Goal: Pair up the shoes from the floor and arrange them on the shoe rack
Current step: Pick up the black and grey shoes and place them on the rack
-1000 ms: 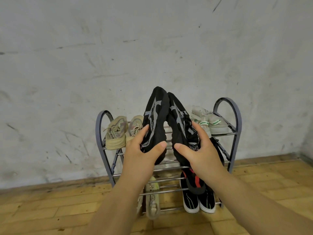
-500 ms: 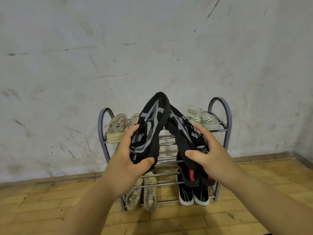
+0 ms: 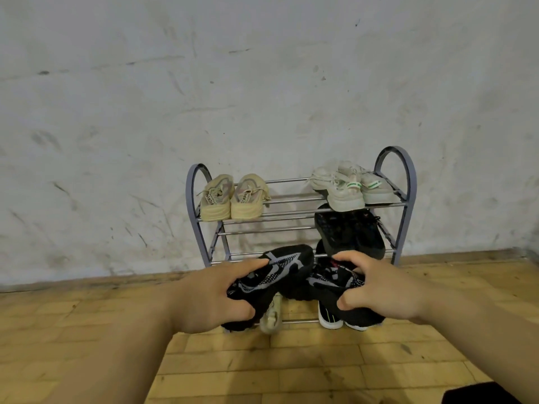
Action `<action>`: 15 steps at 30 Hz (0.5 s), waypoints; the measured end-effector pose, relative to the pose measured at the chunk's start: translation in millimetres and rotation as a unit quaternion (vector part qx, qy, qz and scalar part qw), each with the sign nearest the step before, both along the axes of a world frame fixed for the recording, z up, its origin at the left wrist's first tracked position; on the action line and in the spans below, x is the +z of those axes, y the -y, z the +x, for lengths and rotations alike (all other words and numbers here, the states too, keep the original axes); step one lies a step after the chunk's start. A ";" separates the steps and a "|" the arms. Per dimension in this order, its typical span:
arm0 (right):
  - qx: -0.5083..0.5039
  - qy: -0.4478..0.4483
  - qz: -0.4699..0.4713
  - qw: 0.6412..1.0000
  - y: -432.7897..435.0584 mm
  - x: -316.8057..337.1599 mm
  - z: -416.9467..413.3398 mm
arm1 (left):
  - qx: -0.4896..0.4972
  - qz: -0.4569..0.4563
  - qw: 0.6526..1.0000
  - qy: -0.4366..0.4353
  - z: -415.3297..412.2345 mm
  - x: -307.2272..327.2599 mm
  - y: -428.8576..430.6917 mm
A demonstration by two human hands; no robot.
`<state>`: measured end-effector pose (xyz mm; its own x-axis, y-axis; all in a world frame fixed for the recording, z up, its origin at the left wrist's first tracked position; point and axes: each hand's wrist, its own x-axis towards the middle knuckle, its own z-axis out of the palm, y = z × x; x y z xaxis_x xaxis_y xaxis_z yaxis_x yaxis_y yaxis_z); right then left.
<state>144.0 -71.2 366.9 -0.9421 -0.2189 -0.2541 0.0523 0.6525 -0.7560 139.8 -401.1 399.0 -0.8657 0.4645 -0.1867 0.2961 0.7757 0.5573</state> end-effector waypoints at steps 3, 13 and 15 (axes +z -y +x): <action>0.022 0.019 0.032 0.999 6.9 -9.9 -4.0 | 0.006 -0.004 0.999 0.048 -7.9 -10.4 4.5; 0.088 0.079 0.097 0.988 37.1 -55.5 -19.4 | -0.060 -0.148 0.977 0.143 -31.8 -53.5 35.8; 0.080 0.088 0.090 0.989 49.3 -71.0 -23.9 | -0.059 -0.168 0.973 0.146 -38.7 -64.6 51.9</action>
<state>120.1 -120.5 295.9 -0.8369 -0.2989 -0.4585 0.0569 0.7857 -0.6160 101.1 -453.1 334.4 -0.6971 0.4281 -0.5752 0.2615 0.8988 0.3519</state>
